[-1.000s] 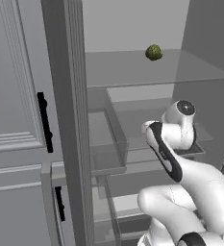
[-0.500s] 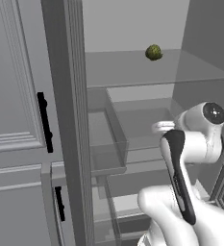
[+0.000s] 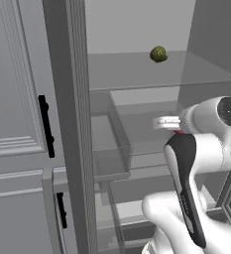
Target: Take the strawberry from the fridge and place it on top of the pancake, located on the dining counter.
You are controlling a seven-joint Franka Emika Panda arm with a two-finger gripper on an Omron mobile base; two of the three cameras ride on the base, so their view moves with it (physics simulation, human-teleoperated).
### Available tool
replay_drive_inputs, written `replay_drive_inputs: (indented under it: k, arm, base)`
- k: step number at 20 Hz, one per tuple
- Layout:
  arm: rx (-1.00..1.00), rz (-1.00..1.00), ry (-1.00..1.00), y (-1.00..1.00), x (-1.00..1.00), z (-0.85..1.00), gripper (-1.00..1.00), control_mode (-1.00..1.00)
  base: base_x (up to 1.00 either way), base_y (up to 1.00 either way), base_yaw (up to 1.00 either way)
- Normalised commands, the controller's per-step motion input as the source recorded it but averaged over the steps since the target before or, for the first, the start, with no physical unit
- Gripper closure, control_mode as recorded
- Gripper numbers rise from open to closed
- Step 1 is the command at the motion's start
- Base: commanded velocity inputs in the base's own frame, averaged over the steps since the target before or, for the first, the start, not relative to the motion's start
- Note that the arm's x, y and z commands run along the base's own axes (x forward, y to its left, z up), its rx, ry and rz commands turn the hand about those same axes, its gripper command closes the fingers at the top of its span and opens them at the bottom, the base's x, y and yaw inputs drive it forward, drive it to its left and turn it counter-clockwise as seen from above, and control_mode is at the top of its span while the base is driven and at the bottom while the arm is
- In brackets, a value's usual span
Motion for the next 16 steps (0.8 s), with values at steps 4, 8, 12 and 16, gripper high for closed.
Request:
replay_drive_inputs:
  k: [4,8,12,16]
  arm:
    - [0.0,0.0,0.0,-0.01,-0.63,0.07,1.0,-1.0]
    - [0.0,0.0,0.0,0.0,0.0,0.0,1.0,1.0]
    - [0.0,0.0,0.0,0.0,0.0,0.0,1.0,1.0]
    - [0.0,0.0,0.0,0.0,0.0,0.0,1.0,1.0]
  base:
    - [0.0,0.0,0.0]
    - [-0.94,-0.15,0.0]
    - [-1.0,0.0,0.0]
    - [-1.0,0.0,0.0]
